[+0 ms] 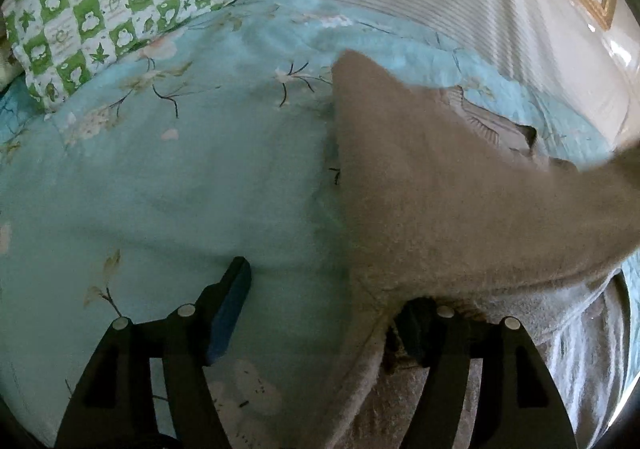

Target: Fold small clothes

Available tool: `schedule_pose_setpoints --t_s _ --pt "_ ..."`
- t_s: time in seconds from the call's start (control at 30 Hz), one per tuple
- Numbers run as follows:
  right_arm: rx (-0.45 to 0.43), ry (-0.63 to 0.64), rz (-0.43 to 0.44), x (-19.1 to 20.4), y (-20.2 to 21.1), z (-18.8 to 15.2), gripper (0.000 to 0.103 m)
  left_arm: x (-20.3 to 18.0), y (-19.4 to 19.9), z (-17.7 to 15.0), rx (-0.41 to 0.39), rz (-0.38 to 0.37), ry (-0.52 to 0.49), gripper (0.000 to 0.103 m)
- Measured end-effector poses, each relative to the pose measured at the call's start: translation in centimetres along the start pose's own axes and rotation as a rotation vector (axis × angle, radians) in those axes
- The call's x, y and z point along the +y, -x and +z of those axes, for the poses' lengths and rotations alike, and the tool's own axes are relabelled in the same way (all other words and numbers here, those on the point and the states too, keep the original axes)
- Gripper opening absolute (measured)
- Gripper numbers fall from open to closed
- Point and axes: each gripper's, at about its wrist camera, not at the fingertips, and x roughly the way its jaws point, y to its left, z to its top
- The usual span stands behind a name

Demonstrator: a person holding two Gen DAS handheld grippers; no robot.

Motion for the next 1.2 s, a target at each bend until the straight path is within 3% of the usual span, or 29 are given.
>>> schedule_pose_setpoints --t_s 0.13,0.2,0.33,0.47,0.57,0.63,0.73,0.9,1.0,1.03,1.07,1.17,1.2 --pt "0.107 -0.041 -0.108 -4.1 -2.5 -3.6 0.007 0.2 0.3 -0.2 -0.014 0.014 0.023 0.069" --pt "0.132 -0.068 -0.117 -5.3 -3.0 -4.8 0.007 0.6 0.6 -0.4 -0.022 0.019 0.049 0.069" --pt "0.077 -0.034 -0.086 -4.7 -1.6 -4.7 0.007 1.1 0.8 -0.8 -0.025 0.024 0.086 0.069" --pt "0.116 0.038 -0.168 -4.6 -1.9 -5.1 0.009 1.0 0.8 -1.0 -0.021 0.033 0.092 0.069" --pt "0.176 -0.002 -0.212 -5.8 -2.5 -6.0 0.016 1.2 1.0 -1.0 -0.004 0.021 0.095 0.069" --pt "0.177 -0.027 -0.235 -6.4 -1.8 -6.3 0.031 1.3 1.2 -1.2 0.009 0.009 0.084 0.069" --pt "0.177 -0.033 -0.219 -6.7 -0.5 -6.4 0.036 1.7 2.0 -1.7 0.036 -0.042 0.033 0.068" --pt "0.199 -0.046 -0.185 -7.3 0.3 -6.2 0.036 3.7 4.0 -1.4 0.053 -0.239 0.060 0.069" --pt "0.214 -0.007 -0.184 -6.7 -0.4 -5.8 0.032 4.6 3.6 0.8 0.054 -0.257 0.098 0.078" --pt "0.207 0.050 -0.201 -5.6 -0.6 -5.6 0.014 4.5 3.2 1.6 0.058 -0.253 0.099 0.079" --pt "0.188 0.079 -0.204 -5.0 -0.4 -5.5 0.010 4.5 2.6 2.5 0.062 -0.241 0.101 0.079" --pt "0.159 0.121 -0.279 -4.0 -0.1 -5.3 0.011 4.1 -0.5 5.5 0.111 -0.260 0.111 0.080" --pt "0.193 0.116 -0.322 -4.3 -0.6 -5.5 0.021 3.7 -1.4 6.2 0.133 -0.266 0.109 0.080"
